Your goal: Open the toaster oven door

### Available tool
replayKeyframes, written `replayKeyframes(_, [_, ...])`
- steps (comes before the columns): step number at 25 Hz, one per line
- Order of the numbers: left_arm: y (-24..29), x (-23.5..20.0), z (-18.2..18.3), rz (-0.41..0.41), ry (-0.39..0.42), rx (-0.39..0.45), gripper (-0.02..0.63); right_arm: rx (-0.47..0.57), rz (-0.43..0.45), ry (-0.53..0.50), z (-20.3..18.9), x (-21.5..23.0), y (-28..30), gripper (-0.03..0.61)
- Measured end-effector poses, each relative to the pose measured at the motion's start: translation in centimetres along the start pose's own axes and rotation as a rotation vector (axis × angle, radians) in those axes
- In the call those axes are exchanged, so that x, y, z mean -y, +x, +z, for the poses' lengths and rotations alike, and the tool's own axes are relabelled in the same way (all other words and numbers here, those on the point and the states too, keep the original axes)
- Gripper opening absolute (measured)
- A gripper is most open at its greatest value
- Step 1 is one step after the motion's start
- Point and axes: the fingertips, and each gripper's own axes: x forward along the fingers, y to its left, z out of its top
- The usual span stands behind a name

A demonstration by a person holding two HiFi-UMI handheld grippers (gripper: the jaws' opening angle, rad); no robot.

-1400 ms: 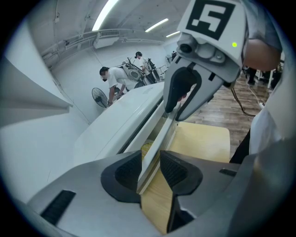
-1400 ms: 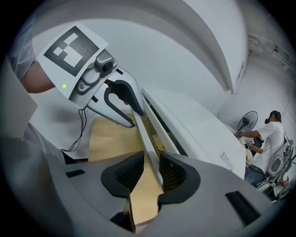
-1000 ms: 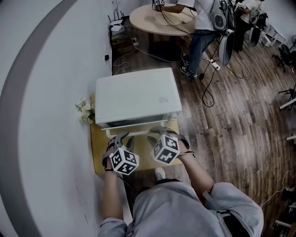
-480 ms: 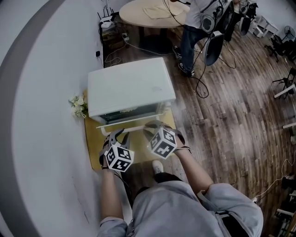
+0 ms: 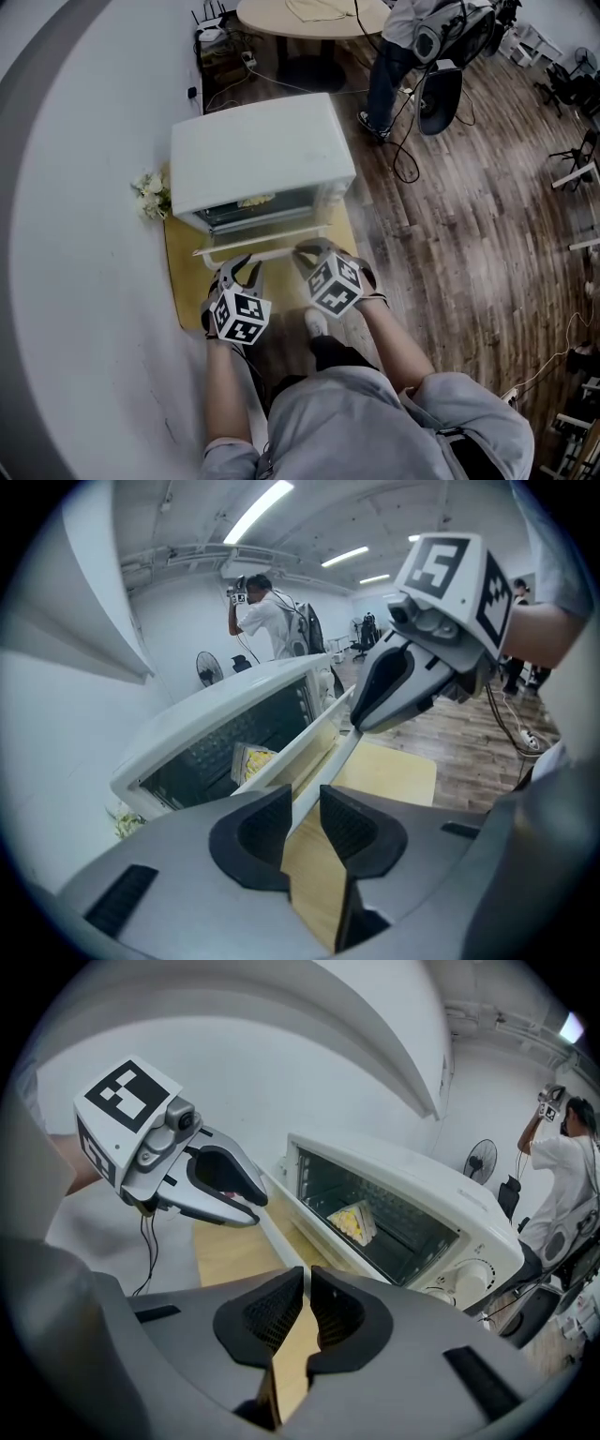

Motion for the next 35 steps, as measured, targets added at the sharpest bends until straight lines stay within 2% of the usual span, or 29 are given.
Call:
replayKeyframes(5, [-0.3, 1.0, -0.9, 0.002, -0.056, 0.040, 0.083, 0.029, -0.031, 0.047, -1.1, -0.8, -0.1, 0.014])
replayKeyframes(11, [-0.5, 1.3, -1.7, -0.003, -0.198, 0.124, 0.048, 0.078, -0.060, 0.112, -2.2, -1.4, -0.1, 0.003])
replayKeyframes(16, [-0.4, 1.9, -2.5, 0.042, -0.230, 0.170, 0.044, 0.132, -0.123, 0.166, -3.0, -1.9, 0.0, 0.003])
replayKeyframes(25, [-0.6, 2.6, -3.7, 0.119, -0.327, 0.258, 0.040, 0.185, -0.177, 0.209, -4.2, -2.9, 0.3, 0.002])
replayKeyframes(35, [0.4, 4.9, -6.7, 0.143, -0.392, 0.232, 0.035, 0.214, -0.242, 0.298, -7.4, -4.9, 1.5, 0.002])
